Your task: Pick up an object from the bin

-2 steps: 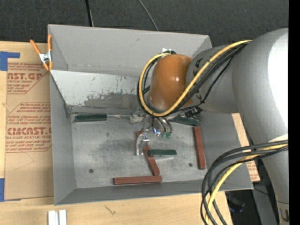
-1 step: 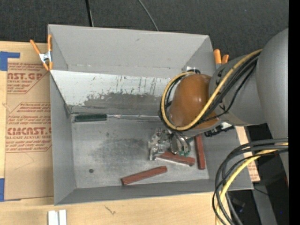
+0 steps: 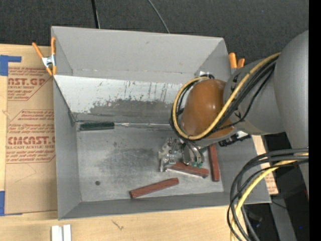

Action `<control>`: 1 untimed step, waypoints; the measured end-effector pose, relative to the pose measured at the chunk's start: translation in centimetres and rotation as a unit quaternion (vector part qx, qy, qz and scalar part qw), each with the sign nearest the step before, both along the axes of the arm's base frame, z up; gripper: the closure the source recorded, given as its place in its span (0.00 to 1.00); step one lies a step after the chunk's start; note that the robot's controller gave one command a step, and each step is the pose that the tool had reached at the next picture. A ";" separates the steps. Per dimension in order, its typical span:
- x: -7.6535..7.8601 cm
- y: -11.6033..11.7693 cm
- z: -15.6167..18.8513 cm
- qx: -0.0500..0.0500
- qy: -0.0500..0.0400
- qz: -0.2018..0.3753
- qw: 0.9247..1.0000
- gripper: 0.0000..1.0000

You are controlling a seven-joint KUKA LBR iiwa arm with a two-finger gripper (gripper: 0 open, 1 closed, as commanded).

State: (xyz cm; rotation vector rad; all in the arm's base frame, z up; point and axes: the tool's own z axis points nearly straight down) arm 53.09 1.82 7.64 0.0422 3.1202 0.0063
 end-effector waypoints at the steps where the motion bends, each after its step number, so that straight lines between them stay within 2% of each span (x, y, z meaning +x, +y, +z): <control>1: -0.1 0.0 0.3 0.000 0.003 0.000 1.000 1.00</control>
Offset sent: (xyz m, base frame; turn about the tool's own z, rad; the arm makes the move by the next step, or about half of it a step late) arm -0.0001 -0.0001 0.0136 -0.0001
